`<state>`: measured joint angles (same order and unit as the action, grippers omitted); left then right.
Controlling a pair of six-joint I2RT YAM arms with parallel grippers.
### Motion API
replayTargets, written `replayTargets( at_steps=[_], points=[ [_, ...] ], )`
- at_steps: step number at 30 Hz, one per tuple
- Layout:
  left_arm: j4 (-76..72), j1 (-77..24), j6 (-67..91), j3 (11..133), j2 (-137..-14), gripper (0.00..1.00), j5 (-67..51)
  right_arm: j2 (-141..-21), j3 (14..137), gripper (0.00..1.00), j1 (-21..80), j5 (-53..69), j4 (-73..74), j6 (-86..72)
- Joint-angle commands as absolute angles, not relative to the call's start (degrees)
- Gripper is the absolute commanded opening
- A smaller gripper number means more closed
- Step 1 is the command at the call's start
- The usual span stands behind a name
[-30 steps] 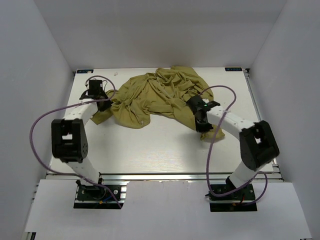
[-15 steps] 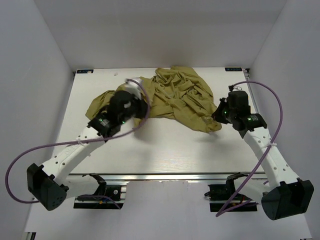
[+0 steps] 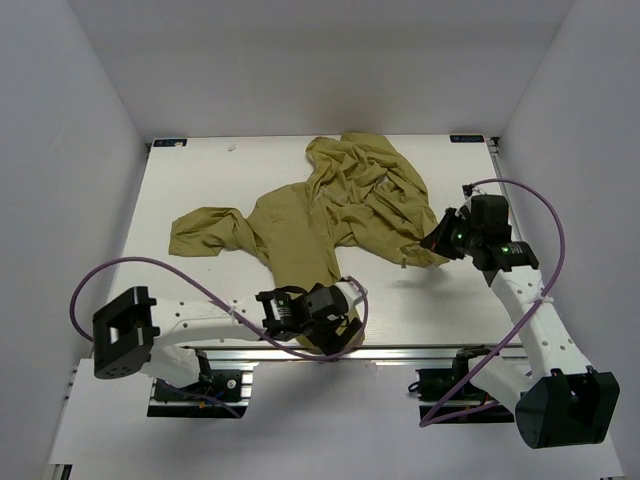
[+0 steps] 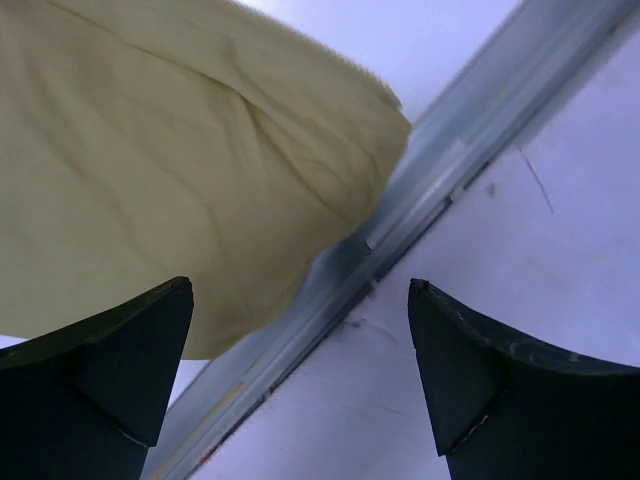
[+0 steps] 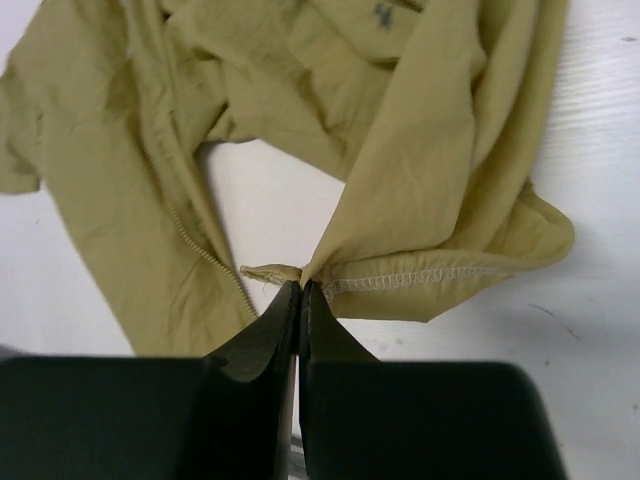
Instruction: Zip up the jacket
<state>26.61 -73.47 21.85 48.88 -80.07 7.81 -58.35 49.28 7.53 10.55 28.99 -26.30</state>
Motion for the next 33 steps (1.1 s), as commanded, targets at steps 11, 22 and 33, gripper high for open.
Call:
replayTargets(
  at_steps=[11,22,33],
  points=[
    [25.9,-53.6,33.6,49.0,-56.9,0.98,18.0,-59.2,50.7,0.00,13.3,38.9,24.3,-14.4],
    [26.1,-38.0,35.0,54.2,-72.7,0.98,10.5,-62.0,32.9,0.14,36.9,22.7,37.2,-15.6],
    [19.0,-36.1,30.4,60.5,-85.8,0.98,6.7,-63.0,52.1,0.89,36.8,5.8,42.8,-17.4]
  ],
)
